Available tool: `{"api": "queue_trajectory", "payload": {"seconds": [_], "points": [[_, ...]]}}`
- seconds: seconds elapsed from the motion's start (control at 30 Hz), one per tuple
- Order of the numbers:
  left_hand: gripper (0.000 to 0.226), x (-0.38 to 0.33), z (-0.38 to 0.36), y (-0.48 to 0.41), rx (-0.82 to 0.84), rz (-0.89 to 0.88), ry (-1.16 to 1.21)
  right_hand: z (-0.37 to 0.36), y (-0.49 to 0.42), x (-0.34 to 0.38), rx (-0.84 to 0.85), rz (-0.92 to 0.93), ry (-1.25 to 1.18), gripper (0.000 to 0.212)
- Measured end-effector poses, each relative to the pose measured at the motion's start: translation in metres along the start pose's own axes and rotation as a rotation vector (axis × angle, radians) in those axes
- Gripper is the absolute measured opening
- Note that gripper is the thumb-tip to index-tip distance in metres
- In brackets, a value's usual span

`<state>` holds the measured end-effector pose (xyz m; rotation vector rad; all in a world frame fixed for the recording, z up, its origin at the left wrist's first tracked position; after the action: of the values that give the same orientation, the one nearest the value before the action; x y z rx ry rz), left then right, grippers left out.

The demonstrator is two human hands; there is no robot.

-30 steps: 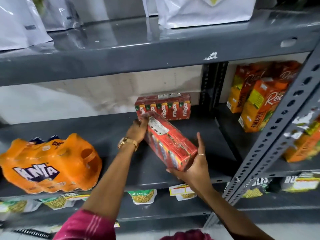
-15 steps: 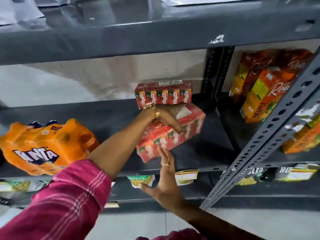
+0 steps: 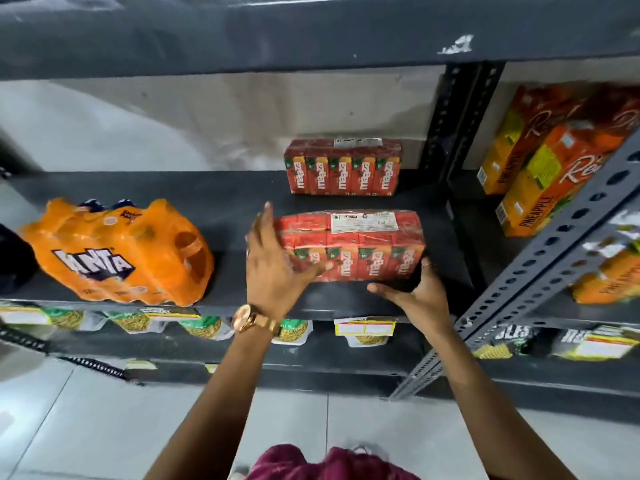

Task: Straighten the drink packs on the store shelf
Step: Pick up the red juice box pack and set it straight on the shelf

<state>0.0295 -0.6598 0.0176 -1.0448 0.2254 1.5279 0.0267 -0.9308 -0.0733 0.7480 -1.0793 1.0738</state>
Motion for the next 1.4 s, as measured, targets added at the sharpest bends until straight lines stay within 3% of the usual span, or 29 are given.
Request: {"api": "queue_trajectory", "payload": {"seconds": [0.1,0.2,0.3,0.57,0.8,1.4], "points": [[0.124,0.048,-0.005,0.025,0.076,0.234,0.145,-0.002,0.008,0.004,0.036,0.063,0.149,0.105],[0.099,0.058,-0.017,0.038,0.256,0.208,0.126,-0.001,0.013,0.009,0.063,0.1,0.222,0.117],[0.097,0.066,-0.013,0.044,0.209,0.185,0.114,0.003,0.02,0.01,0.08,0.127,0.263,0.118],[0.057,0.09,0.012,0.06,0.04,0.189,0.06,0.024,0.052,0.003,-0.164,0.224,0.206,0.064],[0.033,0.096,0.02,0.063,-0.025,0.246,0.109,0.031,0.059,0.005,-0.255,0.268,0.204,0.055],[0.035,0.101,0.019,0.064,-0.005,0.252,0.144,0.033,0.068,0.005,-0.336,0.262,0.335,0.047]]}}
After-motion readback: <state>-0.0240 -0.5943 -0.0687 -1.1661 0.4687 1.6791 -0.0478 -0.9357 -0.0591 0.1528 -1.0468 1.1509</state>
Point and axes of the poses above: each hand's wrist, its own y-axis away from the middle knuckle, its own z-axis out of the back of the hand, x = y × z, the point moved 10 cm from there along -y, towards the middle knuckle, and after that the axes turned 8 degrees about -x, right-handed, at the moved point
